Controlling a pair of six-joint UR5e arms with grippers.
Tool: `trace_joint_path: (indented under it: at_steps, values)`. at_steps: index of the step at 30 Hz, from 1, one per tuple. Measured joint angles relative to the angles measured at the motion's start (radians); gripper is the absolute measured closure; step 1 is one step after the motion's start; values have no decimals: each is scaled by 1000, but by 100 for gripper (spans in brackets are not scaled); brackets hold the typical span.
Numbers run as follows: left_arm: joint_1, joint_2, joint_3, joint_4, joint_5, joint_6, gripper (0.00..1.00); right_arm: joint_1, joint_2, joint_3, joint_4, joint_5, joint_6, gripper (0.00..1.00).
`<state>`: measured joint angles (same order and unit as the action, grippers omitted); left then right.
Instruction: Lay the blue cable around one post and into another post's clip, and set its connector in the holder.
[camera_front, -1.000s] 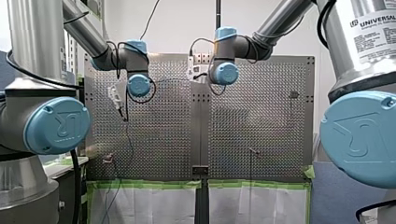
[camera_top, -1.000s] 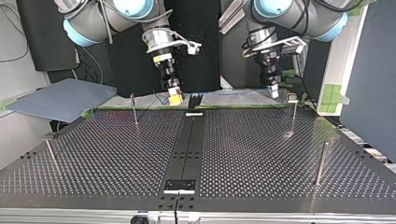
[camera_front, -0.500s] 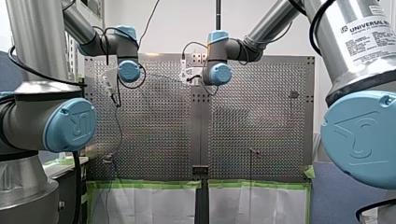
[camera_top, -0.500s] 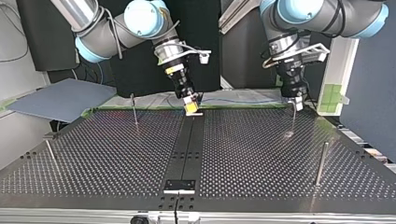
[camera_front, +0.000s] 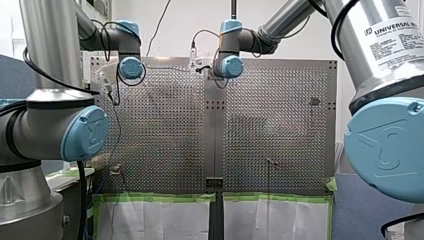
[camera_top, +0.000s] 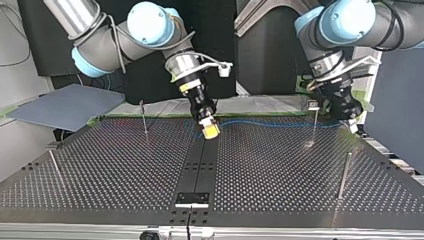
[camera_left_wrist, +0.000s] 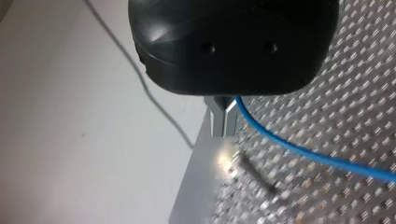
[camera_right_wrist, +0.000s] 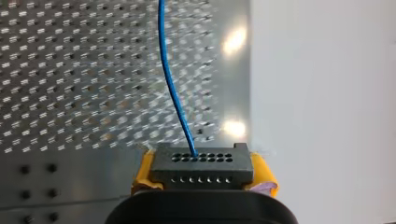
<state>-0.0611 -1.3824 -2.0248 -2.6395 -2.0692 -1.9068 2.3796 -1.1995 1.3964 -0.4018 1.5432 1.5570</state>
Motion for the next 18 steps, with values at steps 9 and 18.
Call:
trace_joint_path:
  at_steps: [9,18]
  values:
    - [53,-24,85,-49,19,-3,100,10,2,-49,3,-21,7,100]
    - [95,-46,170,-78,74,-25,100,12,6,-72,-16,-28,20,100]
